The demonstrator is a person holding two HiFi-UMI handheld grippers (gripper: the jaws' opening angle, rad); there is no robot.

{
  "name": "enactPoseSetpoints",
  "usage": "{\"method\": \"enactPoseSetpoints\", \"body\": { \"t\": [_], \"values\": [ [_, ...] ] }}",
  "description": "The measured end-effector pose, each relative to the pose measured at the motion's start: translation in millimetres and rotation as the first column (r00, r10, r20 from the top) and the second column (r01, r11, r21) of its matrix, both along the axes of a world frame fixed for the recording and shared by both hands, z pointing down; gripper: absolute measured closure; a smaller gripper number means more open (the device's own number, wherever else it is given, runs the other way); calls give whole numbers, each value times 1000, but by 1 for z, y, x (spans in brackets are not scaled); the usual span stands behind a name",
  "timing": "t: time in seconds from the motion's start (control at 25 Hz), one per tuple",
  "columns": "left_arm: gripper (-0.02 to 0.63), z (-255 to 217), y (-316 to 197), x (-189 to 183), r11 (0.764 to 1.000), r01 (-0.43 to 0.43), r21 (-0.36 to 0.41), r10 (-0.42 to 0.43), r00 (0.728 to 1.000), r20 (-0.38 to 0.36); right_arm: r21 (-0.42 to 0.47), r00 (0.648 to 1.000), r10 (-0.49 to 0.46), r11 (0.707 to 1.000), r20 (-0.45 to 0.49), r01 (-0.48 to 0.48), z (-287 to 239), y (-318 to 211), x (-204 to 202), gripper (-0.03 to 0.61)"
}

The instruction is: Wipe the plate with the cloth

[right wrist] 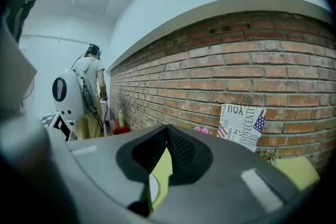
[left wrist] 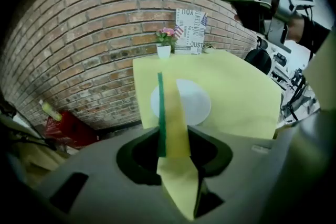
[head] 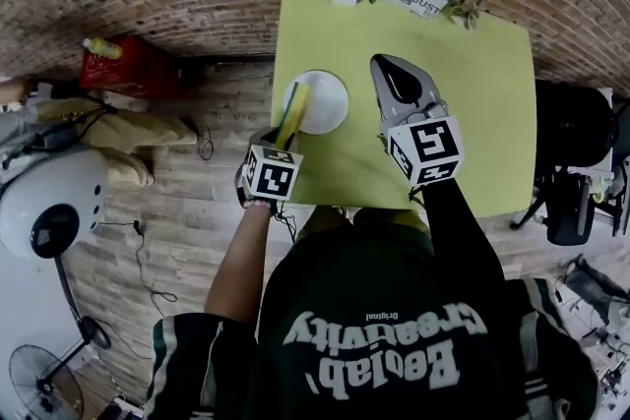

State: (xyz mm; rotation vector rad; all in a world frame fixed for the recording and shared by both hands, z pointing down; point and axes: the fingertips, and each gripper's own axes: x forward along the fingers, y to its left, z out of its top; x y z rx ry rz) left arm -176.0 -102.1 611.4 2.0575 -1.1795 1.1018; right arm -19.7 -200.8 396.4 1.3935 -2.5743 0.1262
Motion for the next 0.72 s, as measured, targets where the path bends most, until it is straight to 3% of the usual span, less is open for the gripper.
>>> {"method": "enactPoseSetpoints", "body": {
  "t": [0.16, 0.28, 0.72],
  "values": [
    [476, 0, 5, -20, 998, 54, -18, -54, 998, 16, 1, 1000, -1, 1000, 2, 1, -1, -1, -2, 565],
    [476, -4, 5, -17, 999, 47, -6, -47, 999, 13, 4, 1000, -2, 1000, 6, 2, -3, -2, -1, 565],
    [476, -23, 12, 76, 989, -144, 39, 148, 983, -112, 2, 1000, 12, 1000, -1, -12, -1, 3, 7, 565]
  ]
}}
